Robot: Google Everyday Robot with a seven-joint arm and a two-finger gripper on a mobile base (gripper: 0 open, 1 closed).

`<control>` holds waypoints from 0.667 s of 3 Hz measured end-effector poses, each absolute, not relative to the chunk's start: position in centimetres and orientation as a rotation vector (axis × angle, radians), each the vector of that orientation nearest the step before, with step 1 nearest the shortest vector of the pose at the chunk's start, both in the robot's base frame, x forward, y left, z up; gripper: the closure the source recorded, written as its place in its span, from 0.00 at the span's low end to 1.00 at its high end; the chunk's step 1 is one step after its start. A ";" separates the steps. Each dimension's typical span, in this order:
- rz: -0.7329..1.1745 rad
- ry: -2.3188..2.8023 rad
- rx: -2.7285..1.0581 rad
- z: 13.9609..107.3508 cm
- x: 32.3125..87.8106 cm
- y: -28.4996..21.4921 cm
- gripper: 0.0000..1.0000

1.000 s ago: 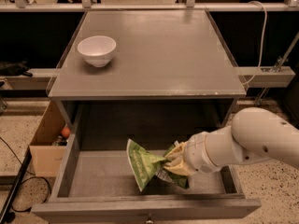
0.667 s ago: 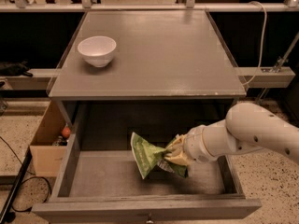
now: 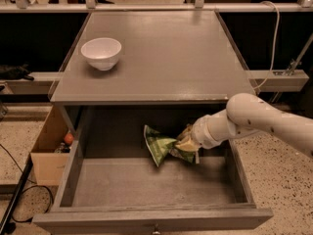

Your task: Place green jalapeno chip bag into top drawer

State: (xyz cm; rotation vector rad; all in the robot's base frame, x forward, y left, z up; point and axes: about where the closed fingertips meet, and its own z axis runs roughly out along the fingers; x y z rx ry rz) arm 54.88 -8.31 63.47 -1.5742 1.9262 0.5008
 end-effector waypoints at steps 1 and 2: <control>0.497 1.925 -1.567 63.4 55.7 -8.4 0.83; 0.497 1.925 -1.567 63.4 55.7 -8.4 0.60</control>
Offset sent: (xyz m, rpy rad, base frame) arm 0.0078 -0.0011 -0.0009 0.0023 -0.0042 -0.0050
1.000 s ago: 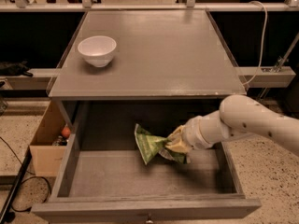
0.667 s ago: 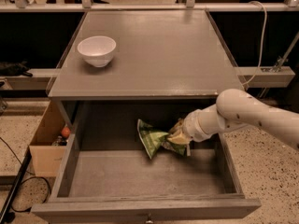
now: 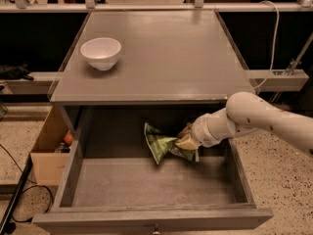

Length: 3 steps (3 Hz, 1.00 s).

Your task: Place green jalapeno chip bag into top drawer

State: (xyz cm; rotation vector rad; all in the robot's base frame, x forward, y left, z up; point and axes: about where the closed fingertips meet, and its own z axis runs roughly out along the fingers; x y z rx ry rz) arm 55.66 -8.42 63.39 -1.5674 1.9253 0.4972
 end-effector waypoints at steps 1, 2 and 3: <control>0.497 1.925 -1.568 63.4 55.7 -8.4 0.29; 0.497 1.925 -1.568 63.4 55.7 -8.4 0.06; 0.497 1.925 -1.568 63.4 55.7 -8.4 0.00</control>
Offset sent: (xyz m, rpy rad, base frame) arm 0.0000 0.0000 0.0000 0.0000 0.0000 0.0001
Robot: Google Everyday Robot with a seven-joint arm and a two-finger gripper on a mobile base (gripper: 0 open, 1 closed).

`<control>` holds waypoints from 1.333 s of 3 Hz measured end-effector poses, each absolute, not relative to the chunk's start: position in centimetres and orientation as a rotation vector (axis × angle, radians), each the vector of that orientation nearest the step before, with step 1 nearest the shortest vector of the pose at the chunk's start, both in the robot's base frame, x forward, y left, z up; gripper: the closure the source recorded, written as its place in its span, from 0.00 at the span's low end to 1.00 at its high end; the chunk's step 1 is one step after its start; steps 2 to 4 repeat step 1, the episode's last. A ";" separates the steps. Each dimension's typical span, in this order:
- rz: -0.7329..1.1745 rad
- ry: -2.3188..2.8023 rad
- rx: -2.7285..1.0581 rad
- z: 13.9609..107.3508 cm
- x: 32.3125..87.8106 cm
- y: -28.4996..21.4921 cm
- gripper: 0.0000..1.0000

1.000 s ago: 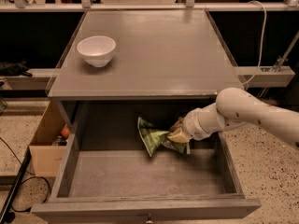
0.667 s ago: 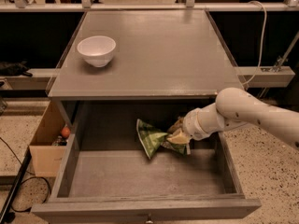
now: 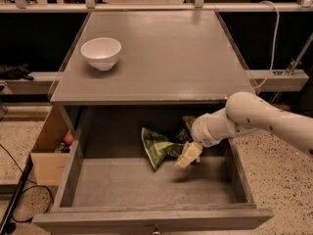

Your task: Place green jalapeno chip bag into top drawer

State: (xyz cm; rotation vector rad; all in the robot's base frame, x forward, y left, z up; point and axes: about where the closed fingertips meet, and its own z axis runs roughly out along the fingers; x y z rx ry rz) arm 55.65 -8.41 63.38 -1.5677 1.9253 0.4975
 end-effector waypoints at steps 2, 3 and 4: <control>0.498 1.925 -1.568 63.4 55.7 -8.4 0.00; 0.498 1.925 -1.568 63.4 55.7 -8.4 0.00; 0.498 1.925 -1.568 63.4 55.7 -8.4 0.00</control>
Offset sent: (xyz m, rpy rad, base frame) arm 0.0000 0.0000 0.0000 0.0000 0.0000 0.0000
